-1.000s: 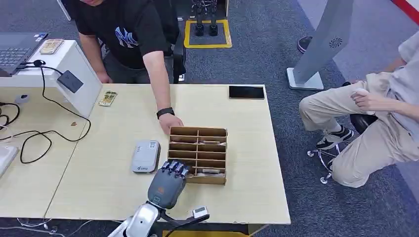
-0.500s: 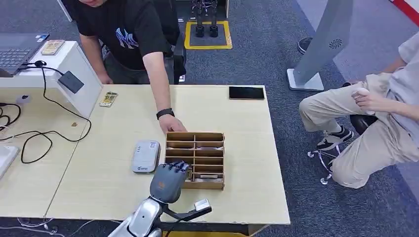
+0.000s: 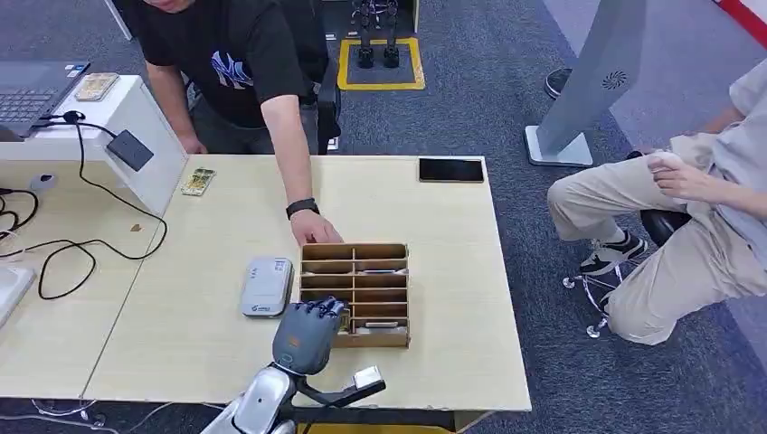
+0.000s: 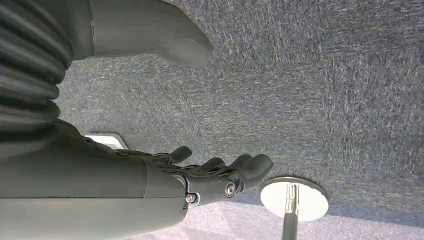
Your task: Pass the card to the sensor for recognition and then transmit it.
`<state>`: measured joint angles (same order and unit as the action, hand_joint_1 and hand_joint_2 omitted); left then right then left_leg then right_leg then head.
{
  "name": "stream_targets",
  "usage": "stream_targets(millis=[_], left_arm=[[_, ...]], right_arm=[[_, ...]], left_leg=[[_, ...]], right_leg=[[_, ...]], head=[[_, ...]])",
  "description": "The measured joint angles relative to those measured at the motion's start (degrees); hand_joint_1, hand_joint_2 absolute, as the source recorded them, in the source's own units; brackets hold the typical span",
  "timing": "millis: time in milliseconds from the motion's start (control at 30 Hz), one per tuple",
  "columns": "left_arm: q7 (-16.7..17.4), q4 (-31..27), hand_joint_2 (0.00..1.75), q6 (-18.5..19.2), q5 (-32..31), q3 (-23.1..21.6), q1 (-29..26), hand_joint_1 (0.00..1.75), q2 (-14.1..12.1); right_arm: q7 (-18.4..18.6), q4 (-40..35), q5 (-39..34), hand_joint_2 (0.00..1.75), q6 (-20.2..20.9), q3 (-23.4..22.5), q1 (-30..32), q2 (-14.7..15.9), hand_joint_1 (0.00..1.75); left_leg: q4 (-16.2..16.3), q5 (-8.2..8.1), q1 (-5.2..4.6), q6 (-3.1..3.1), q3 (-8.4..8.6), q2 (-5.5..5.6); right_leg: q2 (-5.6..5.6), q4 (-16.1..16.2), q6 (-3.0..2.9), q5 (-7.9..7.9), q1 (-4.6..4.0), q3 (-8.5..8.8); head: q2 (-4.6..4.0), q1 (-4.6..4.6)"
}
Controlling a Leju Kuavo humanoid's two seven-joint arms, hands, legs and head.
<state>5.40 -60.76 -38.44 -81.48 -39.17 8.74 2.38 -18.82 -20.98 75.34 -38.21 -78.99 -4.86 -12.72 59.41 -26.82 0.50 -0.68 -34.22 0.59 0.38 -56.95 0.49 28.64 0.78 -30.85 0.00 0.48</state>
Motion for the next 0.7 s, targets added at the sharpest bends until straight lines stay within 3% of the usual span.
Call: stream_targets(millis=[133, 467, 600, 700], left_arm=[[-1.6, 0.0, 1.75, -1.8, 0.9, 0.7, -0.8, 1.75, 0.2], [-4.8, -2.1, 1.75, -1.9, 1.7, 3.4, -2.3, 1.75, 0.9], [-8.6, -4.5, 1.75, -1.9, 2.7, 5.3, -4.1, 1.75, 1.6], [-14.3, -7.1, 1.75, -1.9, 5.4, 7.7, -5.8, 1.75, 3.1]], right_arm=[[0.0, 0.1, 0.0, 1.75, 0.0, 0.0, 0.0, 0.0, 0.0], [-0.1, 0.1, 0.0, 1.75, 0.0, 0.0, 0.0, 0.0, 0.0], [-0.2, 0.1, 0.0, 1.75, 0.0, 0.0, 0.0, 0.0, 0.0], [-0.6, 0.1, -0.3, 1.75, 0.0, 0.0, 0.0, 0.0, 0.0]], left_leg=[[0.0, 0.0, 0.0, 0.0, -0.01, 0.0], [0.0, -0.04, 0.0, 0.06, -0.01, 0.0], [0.0, -0.04, 0.0, 0.06, -0.07, -0.01], [0.0, -0.04, 0.0, 0.05, -0.13, 0.0]], right_leg=[[0.0, 0.0, 0.0, 0.0, 0.0, -0.02], [0.01, 0.0, 0.0, 0.01, 0.0, -0.04], [0.01, 0.0, 0.0, 0.01, 0.0, -0.1], [0.01, 0.0, 0.0, 0.01, 0.01, -0.14]], head=[[0.0, 0.0], [0.0, -0.02], [0.0, 0.0], [0.0, 0.0]])
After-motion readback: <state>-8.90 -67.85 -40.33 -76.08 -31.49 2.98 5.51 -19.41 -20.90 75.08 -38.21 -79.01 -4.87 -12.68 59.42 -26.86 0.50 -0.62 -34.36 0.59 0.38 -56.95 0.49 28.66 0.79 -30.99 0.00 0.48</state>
